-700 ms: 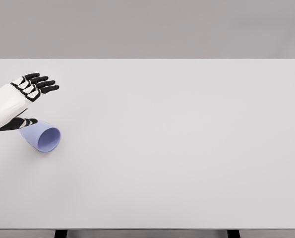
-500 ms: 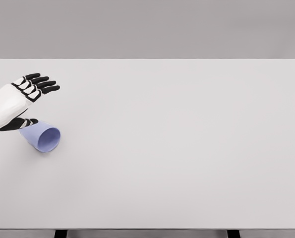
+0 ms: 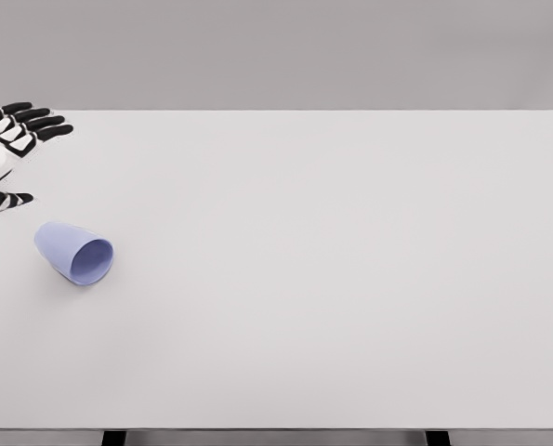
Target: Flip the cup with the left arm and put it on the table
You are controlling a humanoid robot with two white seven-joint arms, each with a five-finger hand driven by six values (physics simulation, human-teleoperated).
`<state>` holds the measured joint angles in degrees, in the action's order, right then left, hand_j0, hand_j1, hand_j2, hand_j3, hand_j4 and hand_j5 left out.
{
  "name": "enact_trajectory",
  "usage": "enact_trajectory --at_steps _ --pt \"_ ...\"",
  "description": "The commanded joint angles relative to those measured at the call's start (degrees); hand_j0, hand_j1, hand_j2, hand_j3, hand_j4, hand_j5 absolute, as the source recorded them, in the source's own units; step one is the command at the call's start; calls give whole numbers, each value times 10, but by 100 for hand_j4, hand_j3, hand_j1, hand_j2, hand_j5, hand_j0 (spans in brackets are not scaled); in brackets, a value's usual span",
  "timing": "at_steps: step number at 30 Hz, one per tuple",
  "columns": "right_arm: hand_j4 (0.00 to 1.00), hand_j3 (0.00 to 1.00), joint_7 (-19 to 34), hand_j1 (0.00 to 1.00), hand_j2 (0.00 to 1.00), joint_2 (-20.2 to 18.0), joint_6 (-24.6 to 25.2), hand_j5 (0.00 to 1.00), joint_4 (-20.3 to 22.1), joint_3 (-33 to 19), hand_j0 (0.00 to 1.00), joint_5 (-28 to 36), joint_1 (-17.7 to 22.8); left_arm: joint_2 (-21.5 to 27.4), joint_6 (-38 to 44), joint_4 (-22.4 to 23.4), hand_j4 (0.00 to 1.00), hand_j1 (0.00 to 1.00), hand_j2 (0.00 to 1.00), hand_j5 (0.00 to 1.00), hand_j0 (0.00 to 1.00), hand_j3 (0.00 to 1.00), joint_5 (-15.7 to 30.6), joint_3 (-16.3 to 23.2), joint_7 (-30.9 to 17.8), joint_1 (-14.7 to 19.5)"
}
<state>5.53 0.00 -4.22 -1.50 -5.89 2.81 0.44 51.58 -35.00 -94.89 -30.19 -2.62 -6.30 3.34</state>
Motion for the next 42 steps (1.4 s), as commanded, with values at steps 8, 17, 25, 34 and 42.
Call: enact_trajectory --at_steps 8,17,25,34,42 --pt "100 100 0 100 100 0 0 100 0 0 100 0 0 126 0 -4 100 100 100 100 100 100 258 49 -287 -3" --pt "100 100 0 100 100 0 0 100 0 0 100 0 0 111 0 -1 100 100 100 100 100 100 251 96 -287 10" --pt "100 100 0 100 100 0 0 100 0 0 100 0 0 78 47 10 100 100 100 100 100 100 248 108 -287 15" --pt "100 100 0 100 100 0 0 100 0 0 100 0 0 14 106 34 100 100 100 100 100 100 139 109 -287 35" --pt "100 100 0 100 100 0 0 100 0 0 100 0 0 2 101 35 100 100 100 100 100 100 88 120 -287 36"
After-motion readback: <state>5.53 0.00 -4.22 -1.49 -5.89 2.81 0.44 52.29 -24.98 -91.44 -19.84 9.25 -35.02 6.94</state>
